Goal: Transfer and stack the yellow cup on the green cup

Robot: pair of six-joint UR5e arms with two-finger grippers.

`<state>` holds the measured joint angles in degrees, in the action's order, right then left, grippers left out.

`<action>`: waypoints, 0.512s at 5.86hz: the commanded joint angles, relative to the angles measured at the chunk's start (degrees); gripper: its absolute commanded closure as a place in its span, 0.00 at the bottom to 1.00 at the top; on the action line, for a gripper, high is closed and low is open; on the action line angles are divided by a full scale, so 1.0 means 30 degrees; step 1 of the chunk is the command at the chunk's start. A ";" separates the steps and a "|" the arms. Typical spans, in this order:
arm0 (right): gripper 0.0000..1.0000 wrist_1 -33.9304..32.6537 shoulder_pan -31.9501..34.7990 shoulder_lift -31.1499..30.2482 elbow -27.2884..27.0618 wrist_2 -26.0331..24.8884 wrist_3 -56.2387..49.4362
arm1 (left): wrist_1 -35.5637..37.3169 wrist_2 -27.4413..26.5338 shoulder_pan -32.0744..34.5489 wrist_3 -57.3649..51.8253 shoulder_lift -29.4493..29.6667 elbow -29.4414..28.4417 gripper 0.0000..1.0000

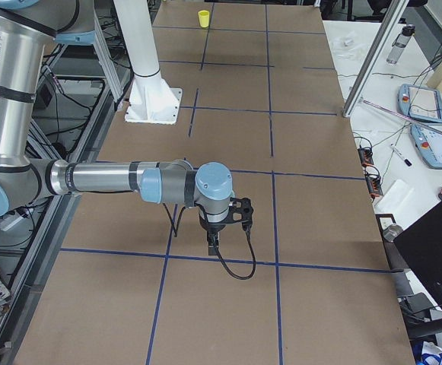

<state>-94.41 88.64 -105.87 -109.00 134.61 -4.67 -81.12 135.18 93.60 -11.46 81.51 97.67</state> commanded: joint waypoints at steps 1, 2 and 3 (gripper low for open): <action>0.00 -0.0024 -0.0250 -0.0072 0.0064 -0.0045 -0.0056 | 0.0058 -0.0029 -0.0058 0.0068 0.0017 0.0284 0.00; 0.00 0.0005 -0.0251 -0.0072 0.0064 -0.0045 -0.0027 | 0.0087 0.0000 -0.0059 0.0068 0.0017 0.0316 0.00; 0.00 0.0063 -0.0280 -0.0072 0.0064 -0.0016 -0.0027 | 0.0029 -0.0145 -0.0030 0.0039 -0.0070 0.0287 0.00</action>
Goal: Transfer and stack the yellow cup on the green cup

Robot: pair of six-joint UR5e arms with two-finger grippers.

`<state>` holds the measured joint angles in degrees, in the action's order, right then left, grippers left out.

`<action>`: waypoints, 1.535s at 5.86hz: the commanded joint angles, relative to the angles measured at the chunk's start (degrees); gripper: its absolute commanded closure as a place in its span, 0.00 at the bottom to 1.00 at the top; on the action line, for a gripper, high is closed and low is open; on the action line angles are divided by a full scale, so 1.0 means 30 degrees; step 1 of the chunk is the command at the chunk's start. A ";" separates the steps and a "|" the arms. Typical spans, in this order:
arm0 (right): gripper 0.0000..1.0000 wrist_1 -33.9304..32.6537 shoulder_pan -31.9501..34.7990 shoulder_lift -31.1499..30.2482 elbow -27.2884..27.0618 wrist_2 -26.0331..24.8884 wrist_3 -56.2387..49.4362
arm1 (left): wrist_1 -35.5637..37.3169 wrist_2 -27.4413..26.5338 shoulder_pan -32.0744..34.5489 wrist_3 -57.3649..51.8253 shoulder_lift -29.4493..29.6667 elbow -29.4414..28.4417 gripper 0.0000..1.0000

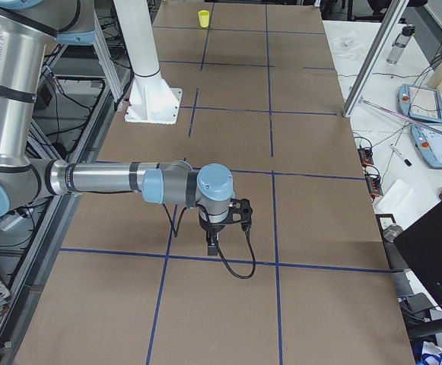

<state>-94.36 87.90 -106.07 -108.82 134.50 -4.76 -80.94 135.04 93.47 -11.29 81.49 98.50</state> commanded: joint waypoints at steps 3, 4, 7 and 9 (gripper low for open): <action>0.00 0.0106 -0.0207 -0.0035 0.0003 0.0080 -0.0024 | -0.0497 0.0073 -0.0013 -0.0163 -0.0994 0.0704 0.00; 0.00 0.0165 -0.0207 -0.0035 -0.0026 0.0080 -0.0053 | -0.0530 0.0103 -0.0042 -0.0193 -0.1378 0.1319 0.00; 0.00 0.0194 -0.0236 -0.0035 -0.0113 0.0167 -0.0229 | -0.0703 0.1337 -0.1757 0.6727 -0.1382 0.2664 0.00; 0.00 0.0224 -0.0237 -0.0035 -0.0347 0.1917 -0.0200 | -0.1289 -0.2948 -0.6205 1.7747 -0.1381 0.4656 0.00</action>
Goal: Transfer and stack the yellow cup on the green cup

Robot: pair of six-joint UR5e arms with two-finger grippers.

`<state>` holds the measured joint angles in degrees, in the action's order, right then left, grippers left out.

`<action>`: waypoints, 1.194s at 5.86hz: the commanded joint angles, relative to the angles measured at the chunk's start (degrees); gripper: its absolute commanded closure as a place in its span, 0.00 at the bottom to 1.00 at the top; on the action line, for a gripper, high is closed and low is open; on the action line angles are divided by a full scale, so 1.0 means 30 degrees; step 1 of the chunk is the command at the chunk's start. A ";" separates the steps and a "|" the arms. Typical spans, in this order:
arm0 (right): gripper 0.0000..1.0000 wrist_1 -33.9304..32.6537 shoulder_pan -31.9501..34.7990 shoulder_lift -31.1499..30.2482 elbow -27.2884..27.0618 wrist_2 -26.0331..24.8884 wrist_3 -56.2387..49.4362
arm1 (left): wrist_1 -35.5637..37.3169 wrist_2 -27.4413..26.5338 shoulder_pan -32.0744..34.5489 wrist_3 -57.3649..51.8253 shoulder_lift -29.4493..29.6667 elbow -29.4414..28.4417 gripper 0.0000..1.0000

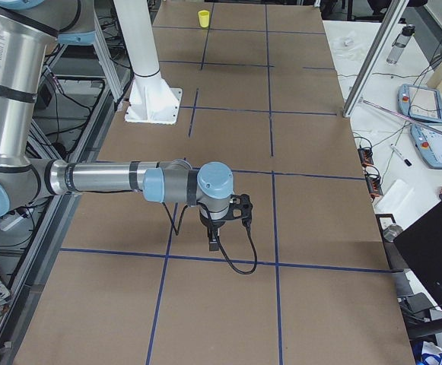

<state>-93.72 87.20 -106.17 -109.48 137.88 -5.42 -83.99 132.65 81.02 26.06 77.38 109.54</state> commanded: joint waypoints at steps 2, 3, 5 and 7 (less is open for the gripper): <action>0.00 0.0009 -0.0004 0.0000 -0.0303 0.1146 0.0137 | -0.0245 -0.4443 -0.3824 1.1437 -0.0010 0.1423 0.00; 0.00 0.0009 0.0025 0.0000 -0.0390 0.2397 0.0167 | -0.0041 -0.6985 -0.5747 1.5818 -0.0011 0.1512 0.00; 0.00 0.0125 -0.0004 0.0029 -0.0420 0.2966 0.0139 | 0.1412 -0.8465 -0.8007 2.0991 0.0048 0.1571 0.00; 0.00 0.1530 -0.0004 0.0058 -0.0332 0.2995 0.0168 | 0.3551 -1.0168 -1.0769 2.6676 0.0049 0.1717 0.00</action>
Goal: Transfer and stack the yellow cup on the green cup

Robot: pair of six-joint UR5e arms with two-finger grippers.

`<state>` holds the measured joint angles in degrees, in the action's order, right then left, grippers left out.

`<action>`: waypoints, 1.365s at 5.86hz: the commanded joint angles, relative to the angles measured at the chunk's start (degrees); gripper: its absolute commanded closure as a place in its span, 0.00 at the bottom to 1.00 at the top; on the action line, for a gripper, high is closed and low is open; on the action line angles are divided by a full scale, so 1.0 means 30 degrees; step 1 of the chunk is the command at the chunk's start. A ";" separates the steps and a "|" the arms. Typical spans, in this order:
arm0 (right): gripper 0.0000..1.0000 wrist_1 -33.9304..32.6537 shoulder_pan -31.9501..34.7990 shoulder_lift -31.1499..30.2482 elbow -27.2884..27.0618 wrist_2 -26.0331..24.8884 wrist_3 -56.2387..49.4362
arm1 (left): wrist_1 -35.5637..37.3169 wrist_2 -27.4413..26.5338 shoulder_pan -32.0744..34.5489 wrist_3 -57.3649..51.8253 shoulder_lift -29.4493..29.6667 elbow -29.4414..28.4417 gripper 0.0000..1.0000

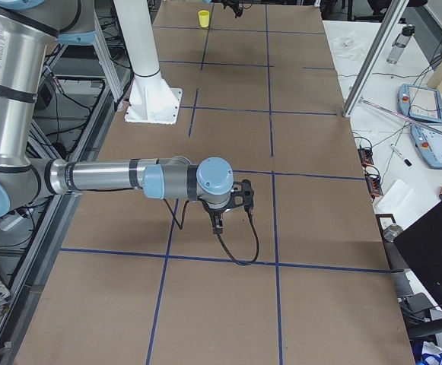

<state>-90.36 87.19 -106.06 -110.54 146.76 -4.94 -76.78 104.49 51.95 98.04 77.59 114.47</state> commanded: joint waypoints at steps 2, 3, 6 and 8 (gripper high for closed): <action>0.00 0.0531 -0.0117 0.0196 -0.0009 0.0007 -0.0024 | 0.4917 -0.2010 -0.4146 0.9472 0.0210 -0.0156 0.00; 0.00 0.1198 -0.0234 0.0197 -0.0009 0.0007 0.0005 | 0.6855 -0.2453 -0.5845 1.2958 0.0850 -0.0448 0.00; 0.00 0.1556 -0.0352 0.0197 0.0021 -0.0081 0.0005 | 0.8534 -0.2663 -0.7824 1.8201 0.1787 -0.3024 0.02; 0.00 0.1615 -0.0440 0.0197 0.0021 -0.0052 0.0005 | 0.8749 -0.2633 -0.7737 1.7829 0.1677 -0.3614 0.00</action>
<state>-85.57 85.97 -105.47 -110.48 146.58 -4.92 -50.86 96.60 28.73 151.73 82.69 104.29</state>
